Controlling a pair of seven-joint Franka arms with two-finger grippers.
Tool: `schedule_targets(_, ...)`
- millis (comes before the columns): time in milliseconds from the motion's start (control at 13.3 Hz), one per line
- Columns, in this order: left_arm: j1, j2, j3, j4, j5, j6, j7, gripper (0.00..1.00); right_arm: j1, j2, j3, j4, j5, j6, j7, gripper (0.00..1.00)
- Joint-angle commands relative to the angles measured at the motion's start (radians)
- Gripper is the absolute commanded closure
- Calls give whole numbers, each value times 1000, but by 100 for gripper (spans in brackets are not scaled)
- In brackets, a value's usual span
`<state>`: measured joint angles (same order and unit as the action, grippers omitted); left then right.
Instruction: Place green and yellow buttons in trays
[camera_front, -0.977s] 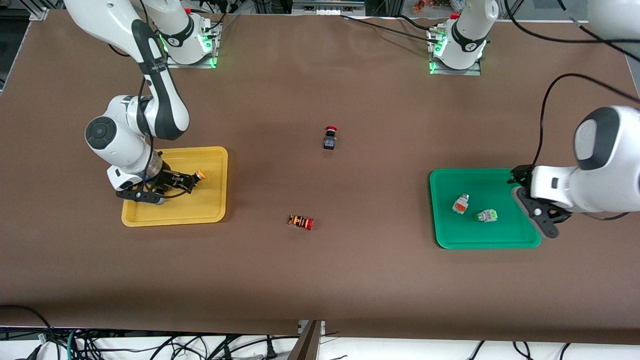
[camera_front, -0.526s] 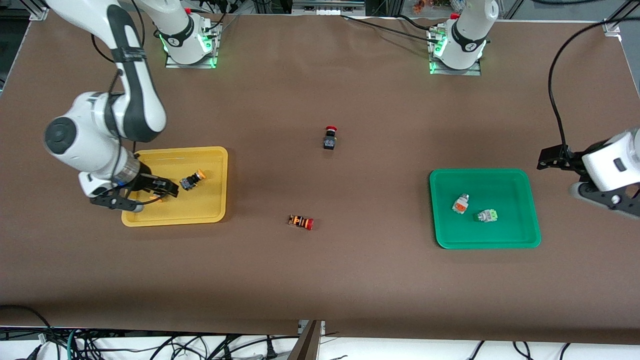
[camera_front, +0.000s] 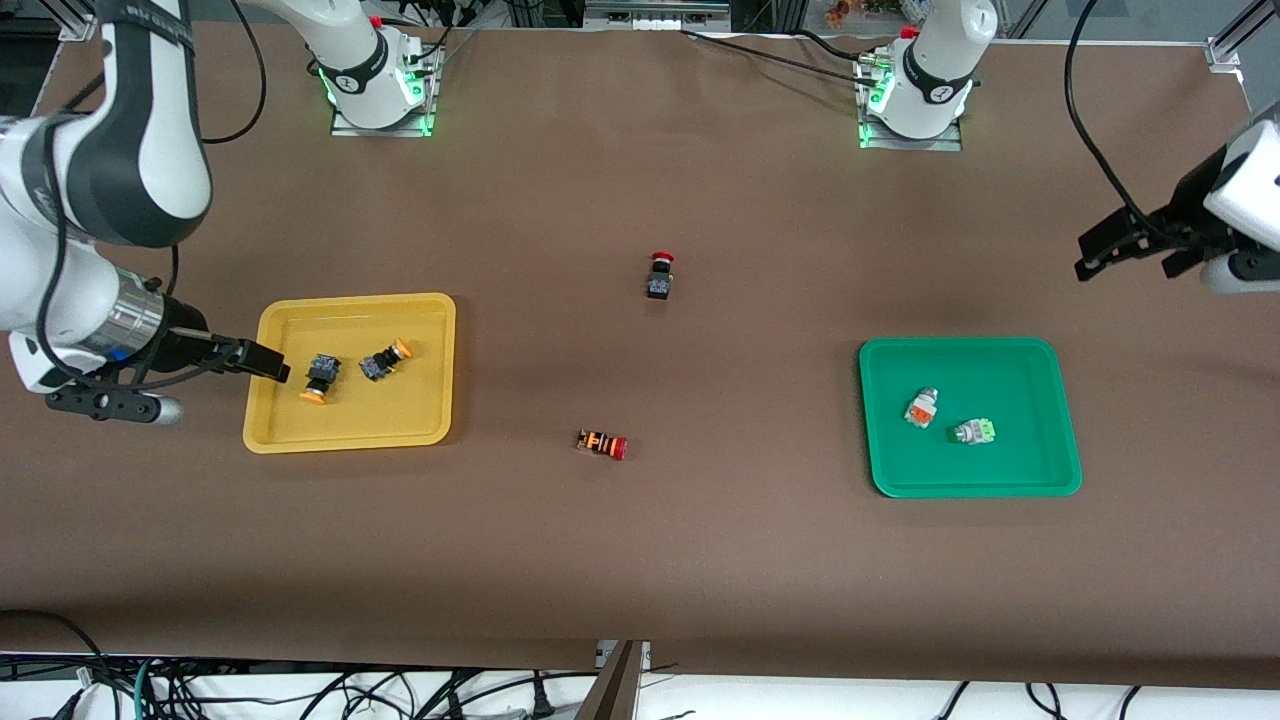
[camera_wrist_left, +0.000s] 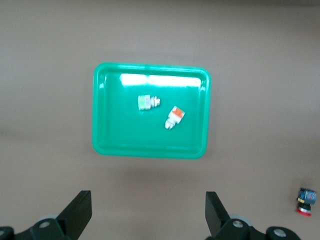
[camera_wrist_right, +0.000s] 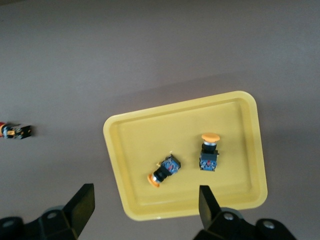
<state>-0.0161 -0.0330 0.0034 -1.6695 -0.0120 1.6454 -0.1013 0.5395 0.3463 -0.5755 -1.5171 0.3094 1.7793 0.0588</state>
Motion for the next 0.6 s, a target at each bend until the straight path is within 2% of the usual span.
schedule_targets(0, -18, -26, 15, -58, 0, 10, -8, 0, -10, 25, -1, 147, -33, -130, -8, 7)
schedule_targets(150, -21, 7, 14, -19, 14, 4, -3, 0, -9, 25, -1, 207, -91, -181, -11, 7)
schedule_targets(376, -22, 25, 14, 5, 14, -19, -5, 0, -13, 17, -4, 248, -98, -212, -22, 7)
schedule_targets(451, -22, 27, 14, 8, 14, -21, -5, 0, -28, 13, 8, 250, -98, -218, -20, 7)
schedule_targets(526, -24, 27, 14, 8, 14, -21, -5, 0, -77, -1, 47, 252, -95, -225, -17, 7)
